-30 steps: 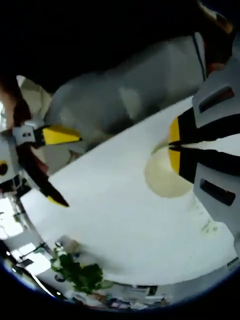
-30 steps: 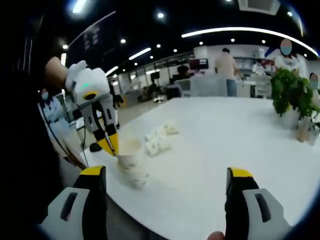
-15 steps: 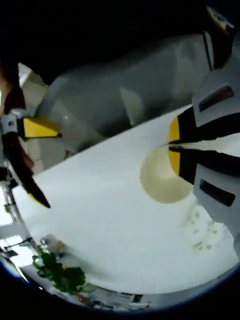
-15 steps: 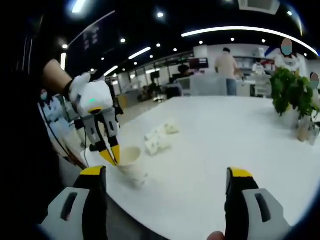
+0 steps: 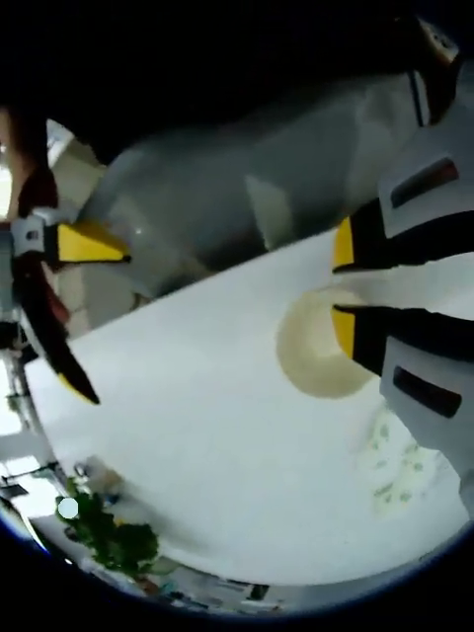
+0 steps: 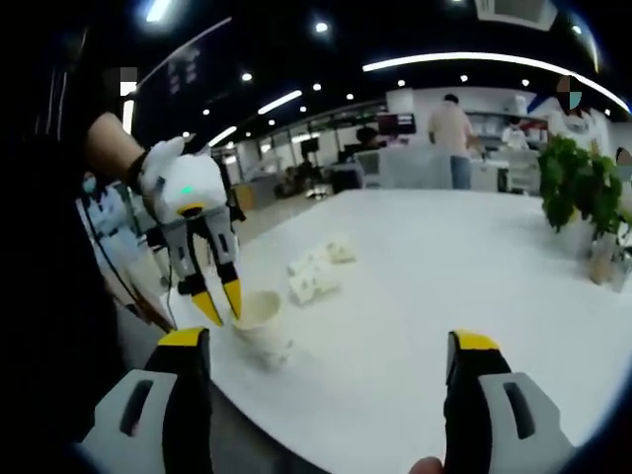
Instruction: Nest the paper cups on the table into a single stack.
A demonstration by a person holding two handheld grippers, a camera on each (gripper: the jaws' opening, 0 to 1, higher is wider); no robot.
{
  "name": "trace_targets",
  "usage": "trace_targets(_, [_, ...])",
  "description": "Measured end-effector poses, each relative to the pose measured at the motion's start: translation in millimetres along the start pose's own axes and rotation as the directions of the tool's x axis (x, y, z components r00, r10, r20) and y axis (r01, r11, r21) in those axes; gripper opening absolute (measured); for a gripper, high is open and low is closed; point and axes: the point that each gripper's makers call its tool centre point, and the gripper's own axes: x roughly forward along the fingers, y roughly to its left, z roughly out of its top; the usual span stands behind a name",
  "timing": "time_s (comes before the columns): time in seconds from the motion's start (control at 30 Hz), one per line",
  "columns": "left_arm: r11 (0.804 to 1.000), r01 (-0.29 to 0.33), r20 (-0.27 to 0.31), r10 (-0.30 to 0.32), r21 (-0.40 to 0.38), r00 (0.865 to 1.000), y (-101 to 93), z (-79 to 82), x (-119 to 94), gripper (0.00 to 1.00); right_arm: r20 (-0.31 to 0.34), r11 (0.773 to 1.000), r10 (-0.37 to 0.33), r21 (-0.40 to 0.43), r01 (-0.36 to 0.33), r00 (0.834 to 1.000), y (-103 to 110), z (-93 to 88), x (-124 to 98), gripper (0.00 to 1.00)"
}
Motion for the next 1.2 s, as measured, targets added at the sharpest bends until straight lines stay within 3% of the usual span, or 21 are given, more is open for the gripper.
trace_targets(0.63, [0.991, -0.082, 0.098, 0.092, -0.106, 0.991, 5.5, -0.8, -22.9, 0.24, -0.038, 0.997, 0.042, -0.061, -0.044, 0.998, 4.3, 5.5, 9.6, 0.97])
trace_targets(1.03, [0.954, -0.154, 0.179, 0.204, -0.257, 0.963, 15.9, -9.9, -39.8, 0.39, -0.048, 0.997, 0.034, -0.069, -0.038, 0.998, 3.9, 4.6, 8.0, 0.97])
trace_targets(1.2, [0.947, -0.181, 0.180, 0.234, -0.267, 0.956, 17.3, -17.7, -43.9, 0.42, -0.050, 0.996, 0.041, -0.076, -0.045, 0.998, 8.9, 6.8, 10.6, 0.97])
